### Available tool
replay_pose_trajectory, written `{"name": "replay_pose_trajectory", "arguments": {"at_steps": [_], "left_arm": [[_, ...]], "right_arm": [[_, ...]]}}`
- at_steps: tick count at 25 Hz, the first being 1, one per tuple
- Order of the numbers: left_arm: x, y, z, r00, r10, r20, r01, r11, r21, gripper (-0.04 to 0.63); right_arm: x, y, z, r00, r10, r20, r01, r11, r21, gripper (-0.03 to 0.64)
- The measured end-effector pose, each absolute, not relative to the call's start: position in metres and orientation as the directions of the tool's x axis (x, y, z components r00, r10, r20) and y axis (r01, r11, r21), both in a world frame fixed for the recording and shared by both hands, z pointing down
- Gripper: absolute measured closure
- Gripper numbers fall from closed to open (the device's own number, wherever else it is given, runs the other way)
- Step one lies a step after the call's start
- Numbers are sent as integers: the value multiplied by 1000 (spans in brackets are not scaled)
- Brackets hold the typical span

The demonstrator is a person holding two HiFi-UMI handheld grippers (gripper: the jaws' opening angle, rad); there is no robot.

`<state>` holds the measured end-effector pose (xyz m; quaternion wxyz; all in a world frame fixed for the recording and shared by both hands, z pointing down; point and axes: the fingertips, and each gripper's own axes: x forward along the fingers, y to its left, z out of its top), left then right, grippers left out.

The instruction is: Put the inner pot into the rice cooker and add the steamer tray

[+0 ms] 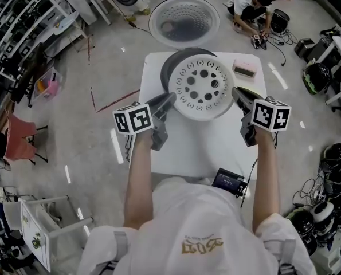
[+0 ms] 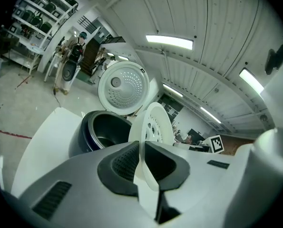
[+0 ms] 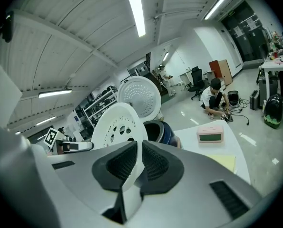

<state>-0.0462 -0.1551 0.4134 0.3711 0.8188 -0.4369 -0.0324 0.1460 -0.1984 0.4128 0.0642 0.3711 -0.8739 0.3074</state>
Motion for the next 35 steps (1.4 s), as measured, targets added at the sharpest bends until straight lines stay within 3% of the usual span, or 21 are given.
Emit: {"name": "replay_pose_trajectory", "arguments": {"at_steps": [18, 31, 35], "left_arm": [[-99, -194, 429, 606, -750, 265, -667, -297, 684, 545], [-122, -250, 422, 669, -711, 219, -598, -340, 726, 546], [-120, -261, 430, 680, -686, 261, -622, -350, 700, 548]], "right_arm": [[96, -227, 424, -720, -591, 363, -683, 515, -517, 571], [76, -275, 419, -679, -650, 341, -698, 429, -573, 572], [78, -282, 429, -662, -653, 367, -714, 402, -573, 576]]}}
